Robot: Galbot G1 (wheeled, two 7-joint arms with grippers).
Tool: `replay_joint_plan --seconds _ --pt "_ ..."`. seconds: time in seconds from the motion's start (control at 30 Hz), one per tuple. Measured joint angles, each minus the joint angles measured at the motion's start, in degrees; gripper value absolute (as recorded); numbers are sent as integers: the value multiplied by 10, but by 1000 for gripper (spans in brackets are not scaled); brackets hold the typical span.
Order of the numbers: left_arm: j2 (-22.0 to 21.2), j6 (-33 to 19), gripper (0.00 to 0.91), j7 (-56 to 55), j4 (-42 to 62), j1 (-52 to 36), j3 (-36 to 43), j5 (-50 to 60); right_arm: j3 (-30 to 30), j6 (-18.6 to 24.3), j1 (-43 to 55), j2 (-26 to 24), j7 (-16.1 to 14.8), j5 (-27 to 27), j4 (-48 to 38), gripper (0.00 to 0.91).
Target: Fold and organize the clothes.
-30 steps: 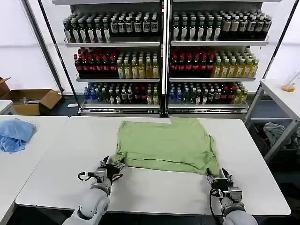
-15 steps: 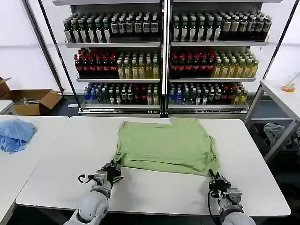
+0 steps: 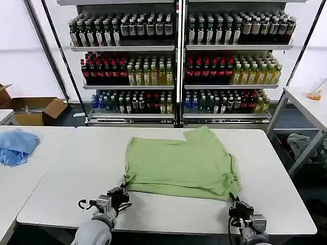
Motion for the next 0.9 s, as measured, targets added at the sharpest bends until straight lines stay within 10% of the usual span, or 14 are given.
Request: replay_joint_plan --seconds 0.47,0.5,0.57,0.6,0.7,0.9 --pt "23 0 20 -1 -111 127 -47 7 23 3 -134 -12 0 -35 90 0" --pt "25 0 20 -1 -118 136 -51 8 23 2 -143 -13 -1 -36 95 202" --pt "28 1 20 0 -130 151 -57 10 26 -1 -154 -14 -2 -38 103 907" --pt "29 1 30 0 -137 160 -61 11 28 -1 -158 -15 -3 -39 107 907" --pt "31 6 907 2 -153 181 -69 12 33 -2 -166 -15 -4 -40 112 907" --pt "31 18 907 11 -183 214 -73 27 43 -2 -165 -17 -4 -43 126 907"
